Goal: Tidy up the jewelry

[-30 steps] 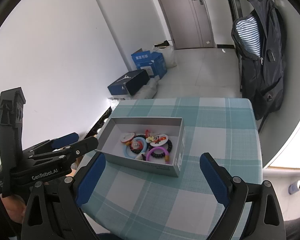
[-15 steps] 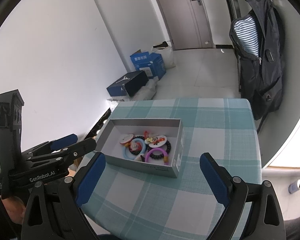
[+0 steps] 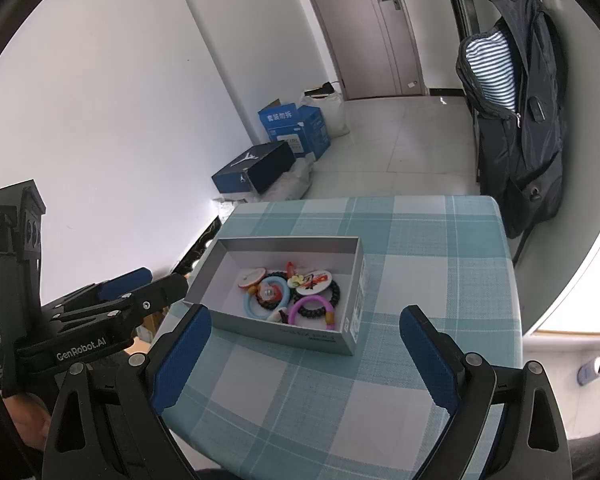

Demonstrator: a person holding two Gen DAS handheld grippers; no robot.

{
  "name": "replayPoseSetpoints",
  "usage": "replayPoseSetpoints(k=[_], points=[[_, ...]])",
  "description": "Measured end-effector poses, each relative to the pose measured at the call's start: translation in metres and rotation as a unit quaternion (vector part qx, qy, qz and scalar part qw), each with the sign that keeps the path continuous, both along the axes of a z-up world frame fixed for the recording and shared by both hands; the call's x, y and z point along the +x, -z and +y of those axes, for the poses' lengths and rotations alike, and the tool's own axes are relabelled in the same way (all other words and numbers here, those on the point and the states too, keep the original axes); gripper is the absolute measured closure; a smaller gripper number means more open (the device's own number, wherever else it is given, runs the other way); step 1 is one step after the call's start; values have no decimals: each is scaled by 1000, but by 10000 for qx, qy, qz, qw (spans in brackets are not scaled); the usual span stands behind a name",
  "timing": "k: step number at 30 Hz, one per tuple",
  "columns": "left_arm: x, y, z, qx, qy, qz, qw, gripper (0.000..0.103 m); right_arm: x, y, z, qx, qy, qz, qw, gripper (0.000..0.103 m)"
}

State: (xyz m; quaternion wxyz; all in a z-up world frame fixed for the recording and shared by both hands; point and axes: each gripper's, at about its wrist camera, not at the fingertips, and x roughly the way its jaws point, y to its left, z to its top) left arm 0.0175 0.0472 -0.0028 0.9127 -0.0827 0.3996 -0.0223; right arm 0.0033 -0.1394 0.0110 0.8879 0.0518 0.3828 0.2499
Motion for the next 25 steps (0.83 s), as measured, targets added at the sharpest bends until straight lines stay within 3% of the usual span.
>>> replayPoseSetpoints(k=[25], points=[[-2, -1, -4, -1, 74, -70, 9999, 31, 0, -1, -2, -3, 20, 6, 10000, 7]])
